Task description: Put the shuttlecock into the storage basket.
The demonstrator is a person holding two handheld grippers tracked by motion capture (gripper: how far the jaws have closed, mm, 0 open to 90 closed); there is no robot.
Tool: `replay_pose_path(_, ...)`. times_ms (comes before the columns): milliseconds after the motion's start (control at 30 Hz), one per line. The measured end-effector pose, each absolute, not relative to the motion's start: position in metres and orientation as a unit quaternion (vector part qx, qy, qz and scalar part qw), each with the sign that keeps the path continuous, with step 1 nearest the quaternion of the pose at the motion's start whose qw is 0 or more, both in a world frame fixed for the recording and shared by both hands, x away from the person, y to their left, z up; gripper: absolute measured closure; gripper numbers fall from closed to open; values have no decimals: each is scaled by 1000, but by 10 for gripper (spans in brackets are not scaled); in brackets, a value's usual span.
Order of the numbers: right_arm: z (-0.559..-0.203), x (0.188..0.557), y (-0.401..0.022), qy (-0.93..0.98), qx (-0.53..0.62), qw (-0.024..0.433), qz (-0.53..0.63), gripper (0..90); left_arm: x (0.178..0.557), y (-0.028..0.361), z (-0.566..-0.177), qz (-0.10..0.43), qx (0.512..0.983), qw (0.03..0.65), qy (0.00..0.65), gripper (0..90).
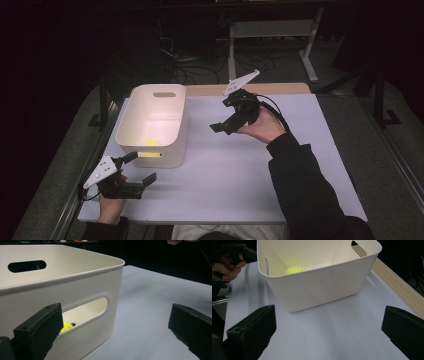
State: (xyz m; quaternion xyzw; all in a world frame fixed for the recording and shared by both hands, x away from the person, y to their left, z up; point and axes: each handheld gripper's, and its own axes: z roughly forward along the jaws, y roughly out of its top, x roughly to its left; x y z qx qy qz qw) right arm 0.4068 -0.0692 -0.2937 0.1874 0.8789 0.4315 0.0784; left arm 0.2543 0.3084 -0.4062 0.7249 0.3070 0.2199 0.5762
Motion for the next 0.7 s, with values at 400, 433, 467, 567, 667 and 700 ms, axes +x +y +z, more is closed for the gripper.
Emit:
replay_pose_path(400,-303,402,-84,877,195,77,433,0,254,308,-406,220,725,575,308,0)
replay_pose_path(433,-303,401,-86,877,196,76,432,0,254,308,-406,221,725,575,308,0)
replay_pose_path(467,-304,401,-88,876,196,76,433,0,254,308,-406,221,725,575,308,0)
replay_pose_path(567,-308,400,-93,875,199,74,436,0,254,309,-406,221,725,576,307,0)
replay_pose_path(667,-310,399,-98,872,204,72,438,0,254,308,-406,221,724,576,308,0)
replay_pose_path(700,-311,398,-100,872,204,73,439,0,254,308,-406,221,725,576,308,0)
